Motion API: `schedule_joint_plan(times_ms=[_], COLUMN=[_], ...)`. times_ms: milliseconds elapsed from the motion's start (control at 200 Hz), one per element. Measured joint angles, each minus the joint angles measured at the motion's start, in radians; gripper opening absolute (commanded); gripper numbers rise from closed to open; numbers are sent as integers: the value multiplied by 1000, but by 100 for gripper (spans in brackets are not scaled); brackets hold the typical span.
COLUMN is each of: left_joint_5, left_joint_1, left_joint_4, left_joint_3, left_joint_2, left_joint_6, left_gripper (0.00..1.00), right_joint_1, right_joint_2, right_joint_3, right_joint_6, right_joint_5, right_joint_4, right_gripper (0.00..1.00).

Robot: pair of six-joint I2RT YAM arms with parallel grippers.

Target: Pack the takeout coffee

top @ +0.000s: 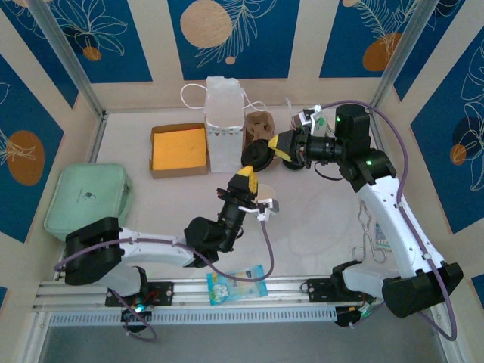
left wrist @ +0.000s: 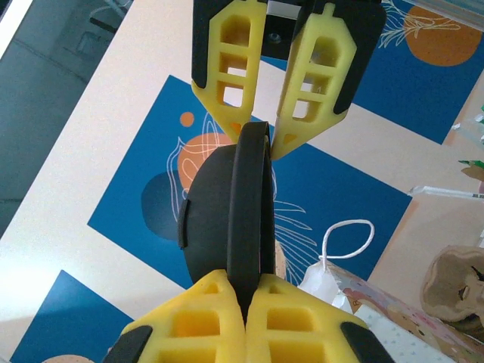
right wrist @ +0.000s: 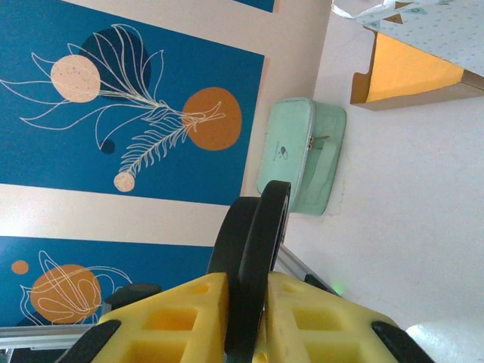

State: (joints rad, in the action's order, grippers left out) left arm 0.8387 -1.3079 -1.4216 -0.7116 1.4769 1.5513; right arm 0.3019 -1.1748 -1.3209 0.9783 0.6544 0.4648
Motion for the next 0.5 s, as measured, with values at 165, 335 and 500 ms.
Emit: schedule_joint_plan(times_ms=[165, 335, 500], left_joint_5=[-1, -1, -2], left_joint_1=[0, 0, 0], left_joint_4=[0, 0, 0], left_joint_3=[0, 3, 4], left_joint_2=[0, 0, 0], left_joint_6=[3, 3, 3], left_gripper=[0, 0, 13], right_joint_1=[0, 0, 0], right_joint_2=[0, 3, 8], right_joint_3=[-2, -2, -2], right_joint_6=[-6, -6, -5], right_joint_5=[0, 0, 1], right_joint_4=[5, 4, 2], right_gripper=[17, 11, 9])
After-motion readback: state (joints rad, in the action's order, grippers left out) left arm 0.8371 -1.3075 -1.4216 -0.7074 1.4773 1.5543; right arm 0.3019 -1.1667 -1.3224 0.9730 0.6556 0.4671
